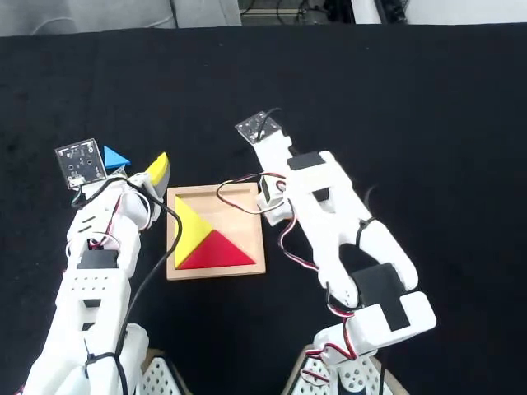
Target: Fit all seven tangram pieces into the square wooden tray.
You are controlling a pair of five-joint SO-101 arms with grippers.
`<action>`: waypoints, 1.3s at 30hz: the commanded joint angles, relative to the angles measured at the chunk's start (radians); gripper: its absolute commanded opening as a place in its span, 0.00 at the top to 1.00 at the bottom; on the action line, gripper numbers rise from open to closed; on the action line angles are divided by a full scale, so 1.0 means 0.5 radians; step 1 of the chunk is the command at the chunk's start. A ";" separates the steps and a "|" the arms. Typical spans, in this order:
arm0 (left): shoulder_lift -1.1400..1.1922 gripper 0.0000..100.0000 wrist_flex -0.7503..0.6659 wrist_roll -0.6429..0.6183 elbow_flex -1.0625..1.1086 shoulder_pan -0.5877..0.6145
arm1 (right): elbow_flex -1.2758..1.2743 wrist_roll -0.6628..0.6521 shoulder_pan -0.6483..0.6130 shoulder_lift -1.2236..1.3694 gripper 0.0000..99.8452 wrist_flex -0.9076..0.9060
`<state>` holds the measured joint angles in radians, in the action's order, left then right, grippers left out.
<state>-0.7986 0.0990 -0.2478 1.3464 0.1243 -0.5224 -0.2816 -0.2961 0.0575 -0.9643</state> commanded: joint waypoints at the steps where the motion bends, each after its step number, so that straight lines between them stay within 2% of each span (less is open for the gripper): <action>1: -0.028 0.73 -0.012 -0.012 -0.106 0.017 | 0.091 0.015 -0.025 -0.026 0.84 -0.015; 39: -0.028 0.73 -0.012 -0.012 -0.106 0.017 | 0.094 0.015 -0.025 -0.026 0.84 -0.046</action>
<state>-0.7986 0.0990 -0.2478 1.3464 0.1243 -0.5224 -0.2831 -0.2961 0.0575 -0.9766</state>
